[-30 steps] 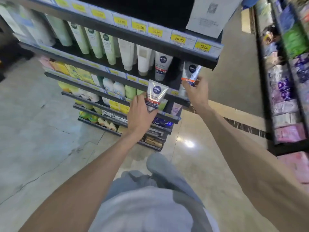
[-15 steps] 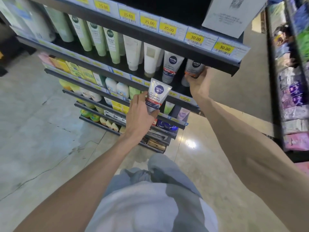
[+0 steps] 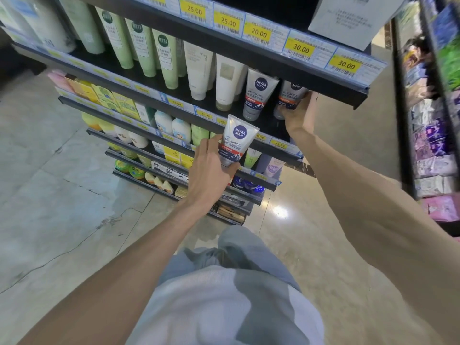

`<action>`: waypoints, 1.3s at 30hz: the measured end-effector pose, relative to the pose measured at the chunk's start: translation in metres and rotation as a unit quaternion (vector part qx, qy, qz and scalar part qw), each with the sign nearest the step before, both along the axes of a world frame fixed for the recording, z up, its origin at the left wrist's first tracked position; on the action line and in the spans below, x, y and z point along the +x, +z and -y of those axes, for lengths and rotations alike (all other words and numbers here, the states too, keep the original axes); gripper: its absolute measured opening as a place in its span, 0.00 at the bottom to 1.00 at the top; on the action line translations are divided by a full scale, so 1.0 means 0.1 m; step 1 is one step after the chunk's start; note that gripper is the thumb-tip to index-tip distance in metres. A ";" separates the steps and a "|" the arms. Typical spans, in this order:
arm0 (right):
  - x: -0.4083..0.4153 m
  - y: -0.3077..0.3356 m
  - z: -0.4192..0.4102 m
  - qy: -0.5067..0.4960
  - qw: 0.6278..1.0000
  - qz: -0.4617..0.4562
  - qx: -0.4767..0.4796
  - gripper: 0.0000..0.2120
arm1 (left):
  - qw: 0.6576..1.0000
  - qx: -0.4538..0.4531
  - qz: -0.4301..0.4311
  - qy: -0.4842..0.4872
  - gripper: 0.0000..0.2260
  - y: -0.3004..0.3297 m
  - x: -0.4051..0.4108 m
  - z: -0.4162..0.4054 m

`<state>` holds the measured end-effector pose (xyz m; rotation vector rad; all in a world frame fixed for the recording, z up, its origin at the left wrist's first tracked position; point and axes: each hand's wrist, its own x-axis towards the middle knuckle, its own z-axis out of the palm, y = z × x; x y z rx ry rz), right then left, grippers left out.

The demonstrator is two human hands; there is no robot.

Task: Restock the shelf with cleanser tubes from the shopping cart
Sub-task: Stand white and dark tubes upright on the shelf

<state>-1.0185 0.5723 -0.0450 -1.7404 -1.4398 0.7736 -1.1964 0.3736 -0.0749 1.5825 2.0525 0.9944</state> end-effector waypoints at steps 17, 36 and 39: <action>0.04 0.30 1.37 0.115 0.984 -0.131 -0.037 0.13 | 0.999 0.017 -0.021 -0.046 0.34 0.34 0.14 -0.07; 0.25 0.45 0.98 -0.007 0.982 -0.182 0.052 0.18 | 0.923 -0.112 -0.301 -0.210 0.40 0.14 -0.24 -0.65; 0.23 0.39 0.82 -0.008 0.993 -0.096 0.062 0.19 | 0.921 -0.116 -0.304 -0.213 0.41 0.12 -0.26 -0.67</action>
